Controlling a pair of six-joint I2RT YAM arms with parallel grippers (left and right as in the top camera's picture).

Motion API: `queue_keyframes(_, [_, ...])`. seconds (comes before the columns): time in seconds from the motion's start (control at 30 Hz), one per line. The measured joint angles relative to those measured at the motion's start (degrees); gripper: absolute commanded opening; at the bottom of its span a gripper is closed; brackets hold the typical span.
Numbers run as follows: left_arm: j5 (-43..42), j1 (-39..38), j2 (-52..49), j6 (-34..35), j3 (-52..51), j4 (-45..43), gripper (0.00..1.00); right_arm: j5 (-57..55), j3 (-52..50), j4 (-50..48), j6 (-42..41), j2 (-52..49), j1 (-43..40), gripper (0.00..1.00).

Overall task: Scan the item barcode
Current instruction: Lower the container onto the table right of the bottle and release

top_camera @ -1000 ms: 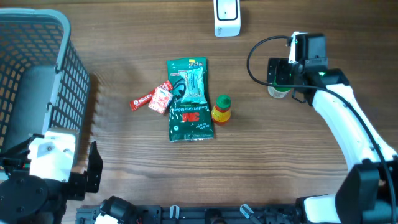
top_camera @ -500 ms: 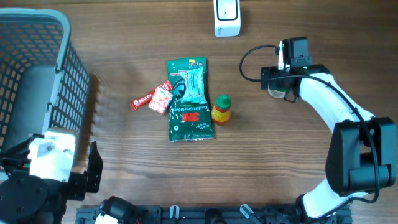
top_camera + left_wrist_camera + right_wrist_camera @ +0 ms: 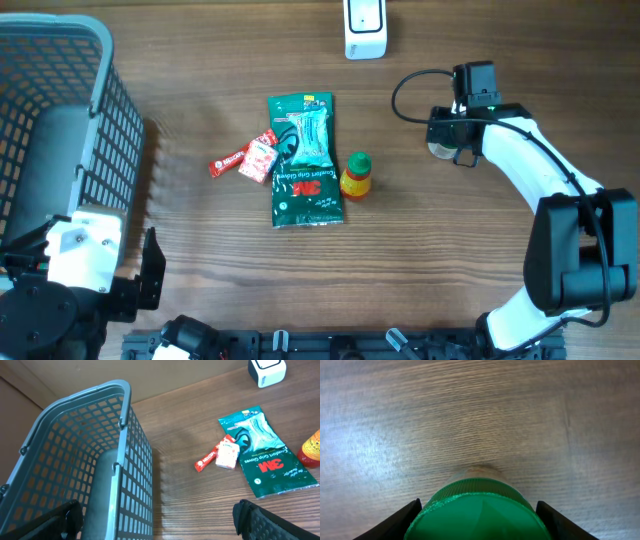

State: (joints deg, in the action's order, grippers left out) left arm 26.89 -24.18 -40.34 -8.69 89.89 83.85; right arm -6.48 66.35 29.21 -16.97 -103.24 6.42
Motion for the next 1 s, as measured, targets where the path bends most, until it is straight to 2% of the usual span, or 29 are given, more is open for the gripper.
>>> queue_keyframes(0.1, [-0.02, 0.00, 0.00, 0.00, 0.00, 0.00, 1.00, 0.20, 0.48, 1.38, -6.80, 0.00, 0.00, 0.75])
queue_keyframes(0.2, [0.00, 0.00, 0.00, 0.00, 0.00, 0.00, 1.00, 2.73, 0.68, 3.67, -16.57, 0.00, 0.00, 0.76])
queue_keyframes(0.3, [-0.02, 0.00, 0.00, 0.00, 0.00, 0.00, 1.00, 6.97, 0.66, 6.19, -26.91, 0.00, 0.00, 0.93])
queue_keyframes(0.43, [0.00, 0.00, 0.00, 0.00, 0.00, 0.00, 1.00, 14.21, 0.66, 8.17, -39.06, -0.04, -0.04, 1.00])
queue_keyframes(0.67, [-0.02, 0.00, 0.00, 0.00, 0.00, 0.00, 1.00, 23.19, 0.66, 10.08, -53.35, 0.09, 0.44, 1.00])
queue_keyframes(0.87, [0.00, 0.00, 0.00, 0.00, 0.00, 0.00, 1.00, 25.31, 0.66, 11.96, -56.50, 5.40, 1.03, 0.98])
queue_keyframes(0.93, [-0.02, 0.00, 0.00, 0.00, 0.00, 0.00, 1.00, 25.27, 0.66, 12.41, -55.89, 8.70, 1.03, 0.94])
queue_keyframes(0.97, [-0.02, 0.00, 0.00, 0.00, 0.00, 0.00, 1.00, 25.18, 0.66, 12.55, -55.32, 10.54, 1.03, 0.86])
queue_keyframes(1.0, [-0.02, 0.00, 0.00, 0.00, 0.00, 0.00, 1.00, 24.52, 0.66, 12.79, -54.05, 13.20, 1.03, 0.69])
